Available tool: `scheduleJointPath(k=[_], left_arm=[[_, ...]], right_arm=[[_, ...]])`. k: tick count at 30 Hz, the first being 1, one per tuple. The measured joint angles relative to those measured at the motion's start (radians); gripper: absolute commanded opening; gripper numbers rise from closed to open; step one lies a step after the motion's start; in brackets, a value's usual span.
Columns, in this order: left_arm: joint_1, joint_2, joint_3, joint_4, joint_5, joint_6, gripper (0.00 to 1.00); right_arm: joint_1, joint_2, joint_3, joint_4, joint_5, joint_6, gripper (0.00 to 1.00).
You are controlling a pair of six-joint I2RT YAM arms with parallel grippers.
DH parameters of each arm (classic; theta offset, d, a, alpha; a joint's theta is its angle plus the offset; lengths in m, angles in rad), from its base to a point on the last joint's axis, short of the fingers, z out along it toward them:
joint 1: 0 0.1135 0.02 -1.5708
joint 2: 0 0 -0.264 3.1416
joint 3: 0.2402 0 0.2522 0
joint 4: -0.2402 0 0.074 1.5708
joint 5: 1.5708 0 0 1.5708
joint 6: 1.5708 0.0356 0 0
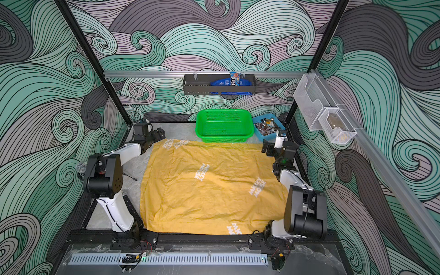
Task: Roll up the pillowcase
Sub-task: Fold the pillowcase at the center of the board.
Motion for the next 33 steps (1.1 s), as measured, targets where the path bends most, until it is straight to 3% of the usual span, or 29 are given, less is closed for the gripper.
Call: scheduleJointPath(k=[13, 20, 30, 33], left_arm=[[0.015, 0.37, 0.475, -0.404, -0.097, 0.014, 0.82], [0.008, 0.409, 0.543, -0.478, -0.159, 0.074, 0.77], [-0.008, 0.46, 0.622, -0.522, -0.196, 0.167, 0.54], [-0.017, 0.462, 0.626, -0.52, -0.198, 0.177, 0.4]], right_arm=[[-0.028, 0.174, 0.168, -0.272, 0.039, 0.023, 1.0], [-0.028, 0.19, 0.194, -0.329, 0.051, 0.021, 1.0], [-0.028, 0.211, 0.226, -0.352, 0.061, 0.018, 1.0], [-0.028, 0.216, 0.227, -0.355, 0.062, 0.014, 1.0]])
